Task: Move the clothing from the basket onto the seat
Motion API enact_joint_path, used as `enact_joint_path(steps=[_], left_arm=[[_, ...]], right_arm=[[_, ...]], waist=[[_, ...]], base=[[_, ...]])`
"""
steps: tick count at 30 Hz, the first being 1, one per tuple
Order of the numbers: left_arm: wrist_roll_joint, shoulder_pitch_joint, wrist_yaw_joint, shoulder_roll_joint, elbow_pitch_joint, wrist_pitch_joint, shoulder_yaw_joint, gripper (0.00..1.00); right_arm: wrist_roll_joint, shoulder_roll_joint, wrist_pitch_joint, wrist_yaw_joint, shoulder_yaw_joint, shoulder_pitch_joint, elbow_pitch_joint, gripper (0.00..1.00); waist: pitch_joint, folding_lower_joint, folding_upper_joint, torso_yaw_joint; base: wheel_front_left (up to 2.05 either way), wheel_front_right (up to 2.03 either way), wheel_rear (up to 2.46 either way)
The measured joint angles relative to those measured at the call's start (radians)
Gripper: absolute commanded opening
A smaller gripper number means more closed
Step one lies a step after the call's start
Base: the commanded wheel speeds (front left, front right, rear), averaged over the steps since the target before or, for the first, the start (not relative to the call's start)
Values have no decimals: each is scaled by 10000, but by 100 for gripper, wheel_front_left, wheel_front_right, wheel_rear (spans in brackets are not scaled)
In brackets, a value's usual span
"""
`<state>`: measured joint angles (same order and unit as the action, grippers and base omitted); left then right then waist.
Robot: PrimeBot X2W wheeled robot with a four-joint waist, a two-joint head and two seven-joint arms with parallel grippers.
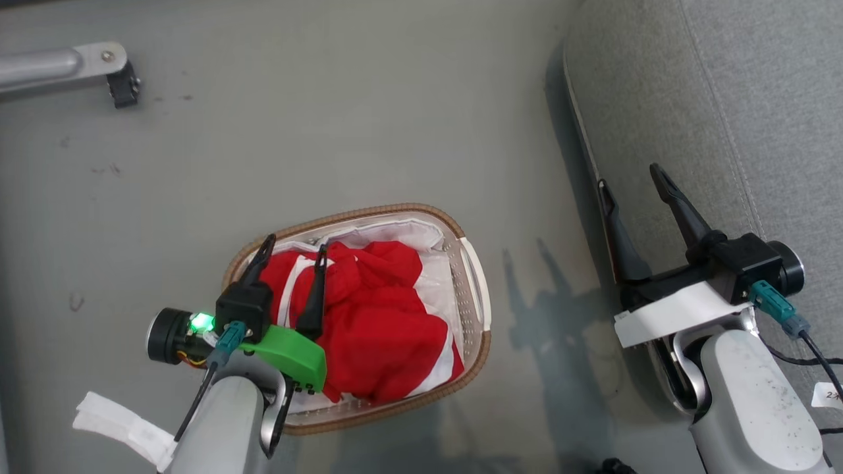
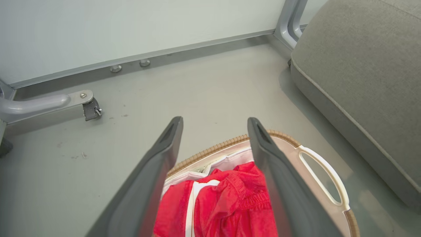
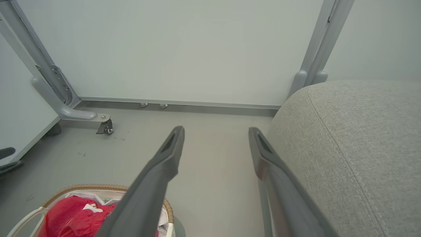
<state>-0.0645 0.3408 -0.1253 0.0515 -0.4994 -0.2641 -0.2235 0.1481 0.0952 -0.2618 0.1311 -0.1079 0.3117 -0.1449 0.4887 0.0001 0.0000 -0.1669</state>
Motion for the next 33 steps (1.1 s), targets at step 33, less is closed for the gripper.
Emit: enact_joint_path(steps=[33], left_arm=[[943,2892,479,997,-4188,-2,-997,100]], right_arm=[[571,-339,0,0,-646,772,40,100]], waist=[[4002,1,0,-1270]], base=[[0,0,0]])
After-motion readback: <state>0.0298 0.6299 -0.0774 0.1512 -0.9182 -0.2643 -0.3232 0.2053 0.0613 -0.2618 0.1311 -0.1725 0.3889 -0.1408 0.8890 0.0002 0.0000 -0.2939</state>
